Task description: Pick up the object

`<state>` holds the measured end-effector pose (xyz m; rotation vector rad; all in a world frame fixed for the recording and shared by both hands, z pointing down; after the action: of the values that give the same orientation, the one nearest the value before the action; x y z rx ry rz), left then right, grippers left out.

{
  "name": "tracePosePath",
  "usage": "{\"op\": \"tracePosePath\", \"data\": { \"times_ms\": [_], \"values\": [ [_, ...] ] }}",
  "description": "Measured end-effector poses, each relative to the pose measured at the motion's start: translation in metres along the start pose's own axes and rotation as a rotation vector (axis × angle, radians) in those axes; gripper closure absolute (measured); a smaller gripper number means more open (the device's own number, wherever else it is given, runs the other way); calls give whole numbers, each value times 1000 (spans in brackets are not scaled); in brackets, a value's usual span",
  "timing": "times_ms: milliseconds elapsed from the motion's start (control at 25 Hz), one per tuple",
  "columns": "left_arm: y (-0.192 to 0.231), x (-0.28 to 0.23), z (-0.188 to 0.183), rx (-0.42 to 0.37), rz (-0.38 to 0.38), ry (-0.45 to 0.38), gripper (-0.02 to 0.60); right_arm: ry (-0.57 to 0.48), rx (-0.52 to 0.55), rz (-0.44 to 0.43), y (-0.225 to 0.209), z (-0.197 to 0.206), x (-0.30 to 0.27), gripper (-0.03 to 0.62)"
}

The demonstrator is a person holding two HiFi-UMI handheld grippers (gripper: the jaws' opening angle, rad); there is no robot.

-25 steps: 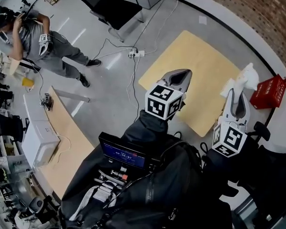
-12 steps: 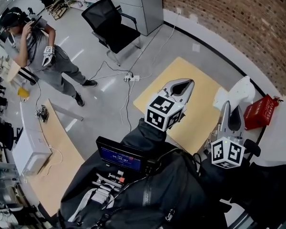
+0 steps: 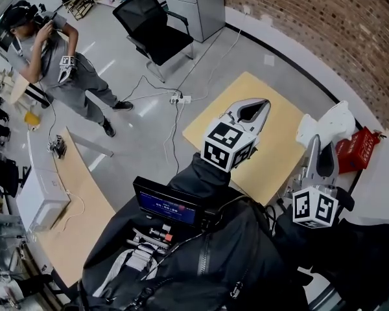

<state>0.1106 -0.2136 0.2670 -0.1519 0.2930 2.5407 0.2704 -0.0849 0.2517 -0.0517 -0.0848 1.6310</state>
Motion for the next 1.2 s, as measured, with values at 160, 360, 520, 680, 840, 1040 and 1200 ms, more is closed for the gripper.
{"op": "tracePosePath", "data": {
  "times_ms": [160,360,520,680,840,1040,1200],
  "values": [
    [2,-3,0,2,2,-2,581,5,-3,-4,-2,2,-4,473],
    [8,-4,4,-3,-17,-2,581,19,0,-18,-2,6,-8,473],
    [11,-3,1,-2,-15,-1,581,21,3,-26,1,6,-11,474],
    [13,-5,2,-10,-18,2,581,21,1,-34,2,8,-14,473],
    [17,-5,3,-20,-23,1,581,18,-6,-40,4,8,-16,473],
    [19,-4,1,-13,-21,5,581,16,-9,-45,5,8,-18,474],
    [24,-5,1,-19,-27,3,581,22,-5,-48,7,8,-22,473]
  ]
}}
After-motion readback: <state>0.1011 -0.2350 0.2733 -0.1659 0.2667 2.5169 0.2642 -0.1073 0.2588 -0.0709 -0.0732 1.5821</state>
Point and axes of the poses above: the fingertips, and each gripper's own axes: x backward along the fingers, y to its left, z out of its underside, the point moved 5 cm from there along x, backward along the fingers, and after that the axes turned 7 degrees about y, right-handed, at the moved point
